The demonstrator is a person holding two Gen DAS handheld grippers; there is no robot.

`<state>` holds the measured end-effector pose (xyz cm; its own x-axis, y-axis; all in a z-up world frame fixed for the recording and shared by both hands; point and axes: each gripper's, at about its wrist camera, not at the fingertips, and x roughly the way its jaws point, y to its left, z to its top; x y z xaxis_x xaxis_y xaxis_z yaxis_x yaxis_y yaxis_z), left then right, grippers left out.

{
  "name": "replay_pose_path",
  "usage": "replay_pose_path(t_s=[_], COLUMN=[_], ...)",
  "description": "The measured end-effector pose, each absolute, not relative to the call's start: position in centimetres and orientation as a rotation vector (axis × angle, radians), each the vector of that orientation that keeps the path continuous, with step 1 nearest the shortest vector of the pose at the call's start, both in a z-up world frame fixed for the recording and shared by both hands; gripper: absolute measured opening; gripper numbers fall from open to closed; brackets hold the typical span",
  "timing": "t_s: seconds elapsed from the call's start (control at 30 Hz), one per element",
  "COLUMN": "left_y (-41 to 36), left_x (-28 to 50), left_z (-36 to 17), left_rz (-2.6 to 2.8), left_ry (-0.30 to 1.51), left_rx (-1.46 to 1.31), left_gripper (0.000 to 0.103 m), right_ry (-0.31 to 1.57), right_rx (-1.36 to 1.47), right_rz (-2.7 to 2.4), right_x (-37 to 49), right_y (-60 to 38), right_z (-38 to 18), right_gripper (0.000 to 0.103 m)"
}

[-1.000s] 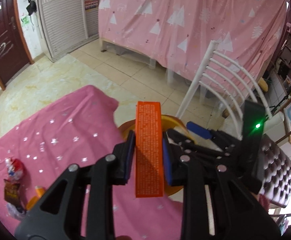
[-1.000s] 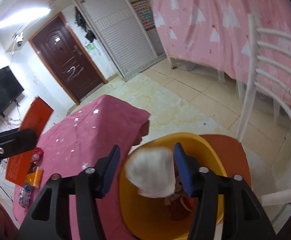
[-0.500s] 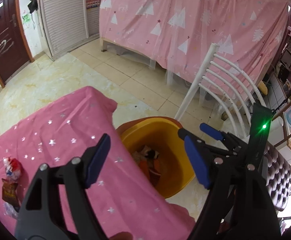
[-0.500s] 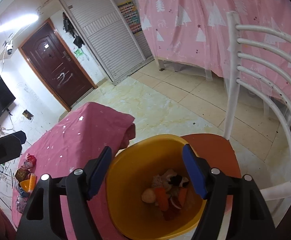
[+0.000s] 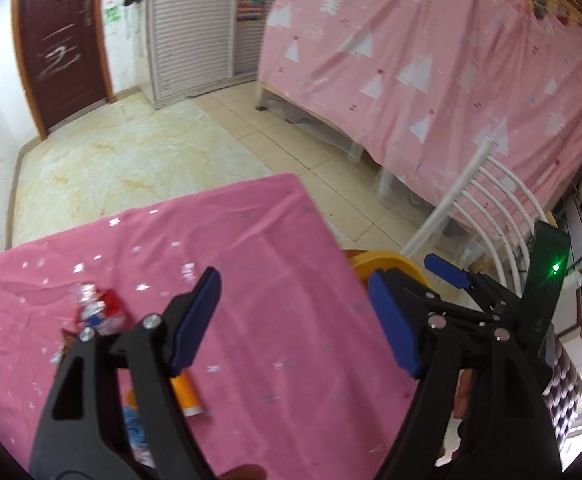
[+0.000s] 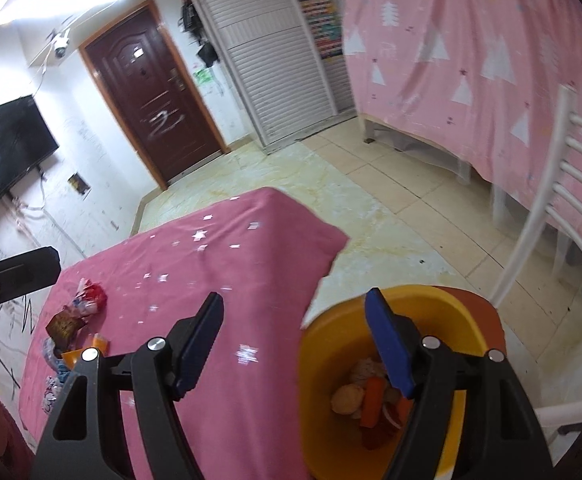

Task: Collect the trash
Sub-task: 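Move both open tools back over the remaining items on the table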

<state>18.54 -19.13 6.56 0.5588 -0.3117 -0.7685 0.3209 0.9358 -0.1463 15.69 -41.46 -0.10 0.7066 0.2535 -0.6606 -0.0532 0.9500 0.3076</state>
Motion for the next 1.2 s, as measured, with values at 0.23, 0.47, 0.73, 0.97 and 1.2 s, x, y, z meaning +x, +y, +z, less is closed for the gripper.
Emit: replay_pose_path(t_s=[0.23, 0.47, 0.73, 0.97, 1.2], left_y=[-13.4, -7.7, -2.7, 0.9, 3.6], left_x=[18.7, 18.5, 17.7, 16.8, 16.2], left_z=[6.6, 6.6, 6.1, 5.3, 4.9], left_rz=[-0.297, -0.232, -0.185, -0.145, -0.118], left_ry=[0.899, 0.893, 0.901, 0.91, 0.917], left_rx=[-0.047, -0.093, -0.142, -0.17, -0.196], left_gripper=[0.073, 0.073, 0.073, 0.073, 0.073], right_ry=[0.783, 0.796, 0.809, 0.82, 0.83], right_rx=[0.212, 0.157, 0.093, 0.041, 0.001], right_rz=[0.245, 0.298, 0.351, 0.39, 0.422], right_x=[17.6, 18.8, 19.6, 19.9, 20.2], right_y=[-36.1, -31.5, -26.4, -22.2, -18.9], right_z=[0.8, 1.2, 1.7, 1.7, 1.6], right_gripper=[0.067, 0.067, 0.067, 0.067, 0.067])
